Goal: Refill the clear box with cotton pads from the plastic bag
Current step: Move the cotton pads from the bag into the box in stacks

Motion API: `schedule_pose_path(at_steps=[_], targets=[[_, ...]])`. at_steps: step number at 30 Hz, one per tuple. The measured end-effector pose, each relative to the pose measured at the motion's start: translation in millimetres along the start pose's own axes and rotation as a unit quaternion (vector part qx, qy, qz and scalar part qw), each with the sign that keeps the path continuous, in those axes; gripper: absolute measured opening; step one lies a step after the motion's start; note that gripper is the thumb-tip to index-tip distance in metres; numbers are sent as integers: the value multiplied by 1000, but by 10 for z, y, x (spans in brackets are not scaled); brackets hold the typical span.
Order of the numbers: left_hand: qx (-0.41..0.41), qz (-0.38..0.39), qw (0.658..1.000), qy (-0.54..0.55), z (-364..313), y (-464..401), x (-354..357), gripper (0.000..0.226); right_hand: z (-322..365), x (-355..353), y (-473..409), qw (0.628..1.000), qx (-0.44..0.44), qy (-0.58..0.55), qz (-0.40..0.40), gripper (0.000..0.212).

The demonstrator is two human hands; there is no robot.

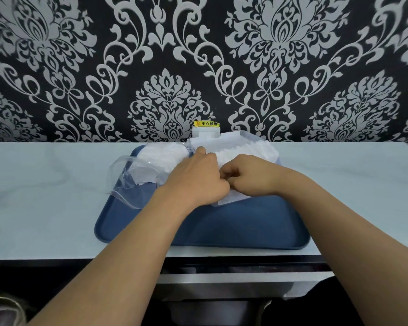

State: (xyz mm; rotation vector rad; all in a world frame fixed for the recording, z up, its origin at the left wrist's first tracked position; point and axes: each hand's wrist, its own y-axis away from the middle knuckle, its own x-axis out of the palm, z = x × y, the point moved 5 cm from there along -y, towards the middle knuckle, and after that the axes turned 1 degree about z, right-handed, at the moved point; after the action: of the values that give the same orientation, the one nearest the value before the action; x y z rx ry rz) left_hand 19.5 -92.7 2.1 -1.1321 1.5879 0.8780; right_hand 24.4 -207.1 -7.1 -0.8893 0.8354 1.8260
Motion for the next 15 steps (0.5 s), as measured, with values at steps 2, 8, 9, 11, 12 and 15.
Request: schedule_pose_path(at_steps=[2,8,9,11,12,15], targets=[[0,-12,999,-31,-4,1,-18,25,6,-50,22,999,-18,-20,-33,36],[21,-51,997,50,69,93,-154,63,153,-263,88,975,-52,-118,-179,28],[32,-74,993,89,97,136,-231,63,213,-295,96,967,-68,-130,-210,28],[59,-141,971,183,205,245,-452,51,327,-359,116,941,-88,-170,-280,30],[64,-176,958,215,309,309,-573,45,398,-372,127,926,-91,-212,-298,31],[45,-231,954,185,730,493,-830,56,728,-200,149,912,-109,-316,-236,33]])
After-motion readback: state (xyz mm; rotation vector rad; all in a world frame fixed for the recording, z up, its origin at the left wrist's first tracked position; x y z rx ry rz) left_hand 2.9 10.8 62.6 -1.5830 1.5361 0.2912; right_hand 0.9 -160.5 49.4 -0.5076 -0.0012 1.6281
